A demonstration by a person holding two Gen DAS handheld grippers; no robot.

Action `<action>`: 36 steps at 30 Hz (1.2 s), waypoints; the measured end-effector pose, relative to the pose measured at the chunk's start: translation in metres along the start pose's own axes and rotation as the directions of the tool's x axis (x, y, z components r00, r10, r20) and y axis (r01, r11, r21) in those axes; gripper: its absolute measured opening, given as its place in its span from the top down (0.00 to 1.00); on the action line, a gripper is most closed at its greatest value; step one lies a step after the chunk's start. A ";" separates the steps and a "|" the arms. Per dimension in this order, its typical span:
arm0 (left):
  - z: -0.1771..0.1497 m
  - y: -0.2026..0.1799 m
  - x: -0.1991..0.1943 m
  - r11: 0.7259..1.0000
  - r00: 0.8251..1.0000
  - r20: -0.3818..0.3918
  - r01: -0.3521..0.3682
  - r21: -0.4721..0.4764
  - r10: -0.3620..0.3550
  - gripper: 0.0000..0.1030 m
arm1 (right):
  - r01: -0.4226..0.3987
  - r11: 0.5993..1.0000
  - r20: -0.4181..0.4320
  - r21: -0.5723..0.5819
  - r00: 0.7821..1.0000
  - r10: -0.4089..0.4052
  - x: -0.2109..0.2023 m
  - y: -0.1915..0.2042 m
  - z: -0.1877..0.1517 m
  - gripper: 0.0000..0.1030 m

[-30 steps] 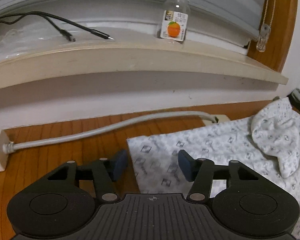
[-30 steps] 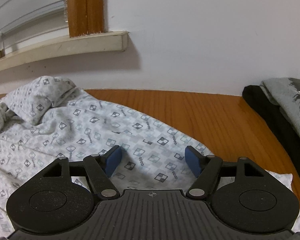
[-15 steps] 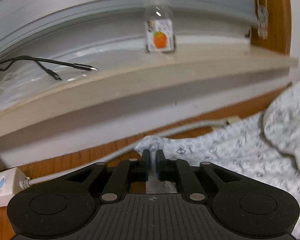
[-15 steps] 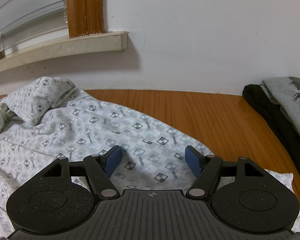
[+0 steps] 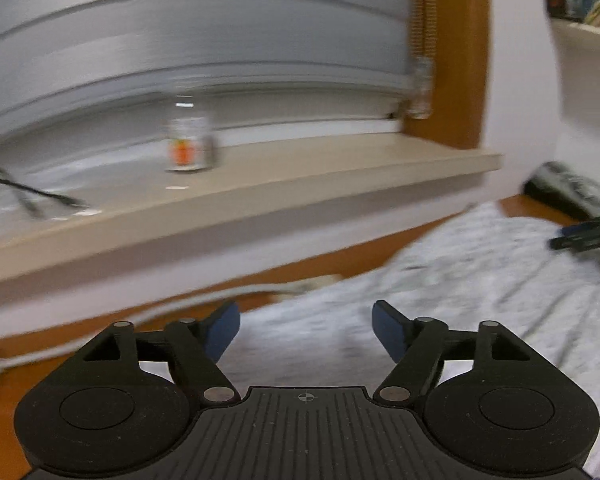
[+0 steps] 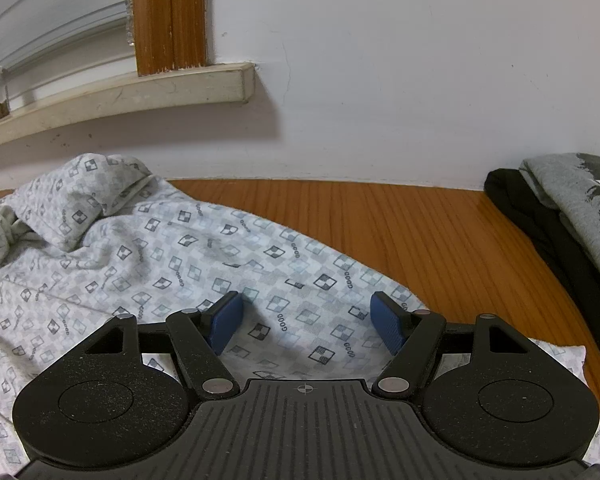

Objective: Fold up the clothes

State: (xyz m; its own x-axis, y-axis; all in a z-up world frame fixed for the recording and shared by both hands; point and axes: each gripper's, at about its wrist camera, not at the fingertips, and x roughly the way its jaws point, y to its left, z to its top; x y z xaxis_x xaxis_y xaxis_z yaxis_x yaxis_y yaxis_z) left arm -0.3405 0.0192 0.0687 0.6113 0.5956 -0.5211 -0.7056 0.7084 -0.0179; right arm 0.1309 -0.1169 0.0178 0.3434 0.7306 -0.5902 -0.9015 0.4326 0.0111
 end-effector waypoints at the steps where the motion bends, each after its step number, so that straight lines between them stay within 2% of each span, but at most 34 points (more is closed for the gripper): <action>1: -0.002 -0.008 0.007 1.000 1.000 -0.006 0.019 0.001 -0.019 0.25 | -0.002 1.000 0.001 0.001 1.000 0.002 -0.002 -0.001 0.000 0.32; 3: -0.008 -0.022 0.018 0.999 0.999 -0.024 0.045 0.007 -0.044 0.25 | -0.007 1.000 0.002 0.003 1.000 0.007 -0.007 -0.003 0.000 0.32; 6: -0.017 -0.035 0.031 0.998 0.998 -0.033 0.063 0.024 -0.062 0.25 | 0.017 1.000 0.087 -0.013 0.996 -0.015 -0.053 -0.019 0.003 0.30; 7: -0.019 -0.036 0.034 0.998 0.998 -0.032 0.063 0.026 -0.062 0.24 | 0.016 1.000 0.112 -0.017 0.994 -0.014 -0.071 -0.027 0.004 0.26; 9: -0.023 -0.038 0.040 0.998 0.998 -0.030 0.062 0.029 -0.061 0.24 | 0.060 0.997 0.141 -0.044 0.989 -0.053 -0.106 -0.046 0.006 0.24; 12: -0.027 -0.034 0.043 0.998 0.997 -0.025 0.067 -0.001 -0.067 0.24 | 0.149 0.985 0.145 -0.082 0.980 -0.136 -0.146 -0.072 0.010 0.24; 17: -0.027 -0.025 0.040 0.997 0.998 -0.014 0.063 -0.051 -0.064 0.24 | 0.228 0.968 0.137 -0.105 0.967 -0.213 -0.174 -0.103 0.009 0.24; 20: -0.027 -0.024 0.042 0.997 0.998 -0.019 0.059 -0.056 -0.060 0.24 | 0.213 0.971 0.120 -0.103 0.972 -0.201 -0.156 -0.100 0.005 0.24; 24: -0.027 -0.023 0.043 0.996 0.998 -0.024 0.061 -0.066 -0.063 0.24 | 0.145 0.986 0.123 -0.077 0.983 -0.135 -0.109 -0.070 -0.003 0.24; 29: -0.027 -0.021 0.044 0.995 0.998 -0.027 0.060 -0.079 -0.062 0.24 | 0.063 0.998 0.221 0.030 0.973 -0.068 -0.046 -0.005 -0.019 0.27; 32: -0.027 -0.021 0.044 0.995 0.998 -0.030 0.056 -0.078 -0.058 0.24 | 0.037 0.996 0.233 0.075 0.971 -0.054 -0.026 0.018 -0.017 0.30; 35: -0.027 -0.022 0.044 0.996 0.998 -0.030 0.049 -0.075 -0.051 0.24 | -0.029 0.991 0.235 0.128 0.972 -0.002 -0.020 0.022 -0.012 0.30; 36: -0.027 -0.022 0.044 0.996 0.998 -0.031 0.047 -0.073 -0.049 0.24 | -0.015 0.992 0.227 0.129 0.974 -0.014 -0.020 0.024 -0.011 0.30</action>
State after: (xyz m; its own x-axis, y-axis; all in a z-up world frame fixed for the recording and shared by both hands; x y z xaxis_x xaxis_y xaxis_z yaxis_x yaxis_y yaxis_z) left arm -0.3077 0.0192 0.0230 0.6338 0.5482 -0.5457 -0.7007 0.7057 -0.1048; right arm 0.0998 -0.1269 0.0210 0.4072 0.8251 -0.3917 -0.8652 0.4859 0.1240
